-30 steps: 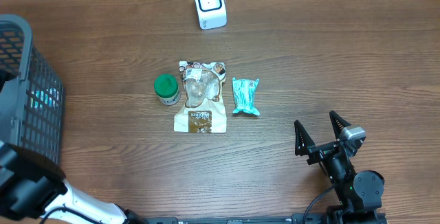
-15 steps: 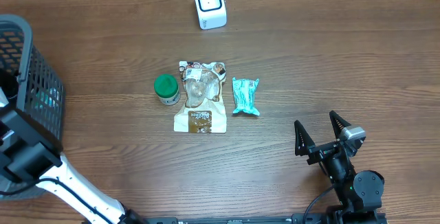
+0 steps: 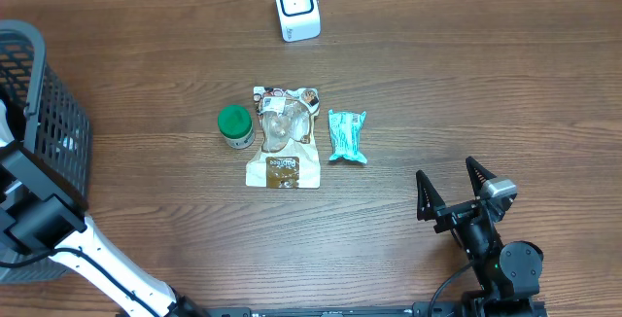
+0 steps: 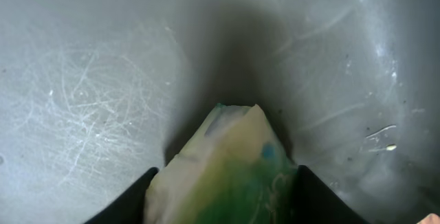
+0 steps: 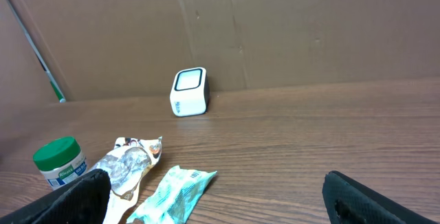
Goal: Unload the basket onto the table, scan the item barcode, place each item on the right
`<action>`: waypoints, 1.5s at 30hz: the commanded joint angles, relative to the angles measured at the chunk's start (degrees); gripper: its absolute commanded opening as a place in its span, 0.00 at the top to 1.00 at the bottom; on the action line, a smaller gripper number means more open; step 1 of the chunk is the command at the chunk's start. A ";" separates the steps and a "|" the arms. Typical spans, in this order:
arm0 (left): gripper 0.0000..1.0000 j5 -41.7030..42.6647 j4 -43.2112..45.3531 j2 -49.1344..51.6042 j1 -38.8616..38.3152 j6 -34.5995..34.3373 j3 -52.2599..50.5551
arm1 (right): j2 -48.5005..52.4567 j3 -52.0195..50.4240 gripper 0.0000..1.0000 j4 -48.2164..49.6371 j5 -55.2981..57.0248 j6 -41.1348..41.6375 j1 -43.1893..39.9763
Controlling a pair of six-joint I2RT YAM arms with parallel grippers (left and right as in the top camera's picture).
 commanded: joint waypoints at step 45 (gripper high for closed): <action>0.96 15.93 -16.50 -50.51 -18.36 2.60 6.71 | -0.57 -0.61 0.00 0.33 0.00 -0.20 -0.33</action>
